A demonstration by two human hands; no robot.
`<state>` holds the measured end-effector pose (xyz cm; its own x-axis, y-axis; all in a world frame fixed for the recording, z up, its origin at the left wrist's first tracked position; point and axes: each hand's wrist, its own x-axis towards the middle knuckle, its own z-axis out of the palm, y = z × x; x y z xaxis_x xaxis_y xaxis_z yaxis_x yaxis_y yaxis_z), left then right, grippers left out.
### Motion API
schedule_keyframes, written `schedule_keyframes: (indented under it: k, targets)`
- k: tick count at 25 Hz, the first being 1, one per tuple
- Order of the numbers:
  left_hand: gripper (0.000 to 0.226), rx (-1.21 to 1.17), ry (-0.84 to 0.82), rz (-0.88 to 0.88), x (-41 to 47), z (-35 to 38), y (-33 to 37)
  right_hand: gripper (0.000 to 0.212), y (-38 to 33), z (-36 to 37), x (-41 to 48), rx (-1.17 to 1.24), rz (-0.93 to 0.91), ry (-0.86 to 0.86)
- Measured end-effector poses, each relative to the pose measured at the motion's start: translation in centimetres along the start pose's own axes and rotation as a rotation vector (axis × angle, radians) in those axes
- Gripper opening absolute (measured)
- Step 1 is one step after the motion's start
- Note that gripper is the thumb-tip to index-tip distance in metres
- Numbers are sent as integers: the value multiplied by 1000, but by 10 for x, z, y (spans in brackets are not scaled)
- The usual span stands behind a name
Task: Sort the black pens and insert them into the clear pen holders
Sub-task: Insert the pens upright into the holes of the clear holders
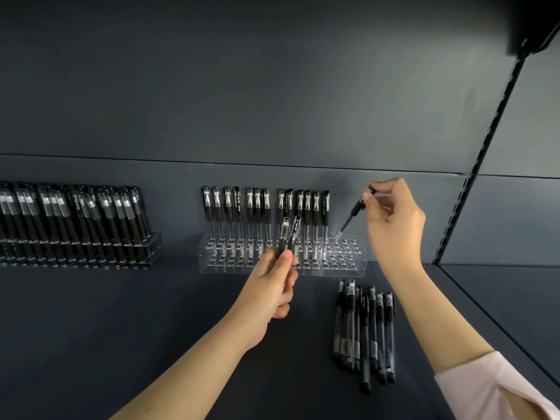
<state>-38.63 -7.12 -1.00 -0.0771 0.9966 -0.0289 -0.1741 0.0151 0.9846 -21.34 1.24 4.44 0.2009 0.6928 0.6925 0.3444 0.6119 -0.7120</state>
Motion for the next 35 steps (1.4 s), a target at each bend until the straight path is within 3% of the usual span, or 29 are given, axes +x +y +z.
schedule_keyframes:
  k: [5, 9, 17, 23, 26, 30, 35]
  targets:
    - [26, 82, -20, 39, -2, 1, -3, 7, 3, 8, 11, -71, -30, -63]
    - [25, 104, -20, 56, -2, 0, -3, 26, 14, 19, 13, -251, -136, -238]
    - [28, 7, 12, 19, 3, 1, -4, 41, 27, 19, 7, -340, -146, -316]
    - [22, 73, 5, 93, -3, 0, -2, 43, 22, 14, 1, -229, -46, -278]
    - [23, 129, 8, 118, -2, -1, -1, 35, 11, 10, -6, -195, -107, -256]
    - [26, 130, -24, 118, -3, 1, -1, 17, -14, 16, -15, 122, 180, -492]
    - [27, 115, -61, 117, -3, 3, 0, 10, -19, 18, -18, 427, 407, -526]
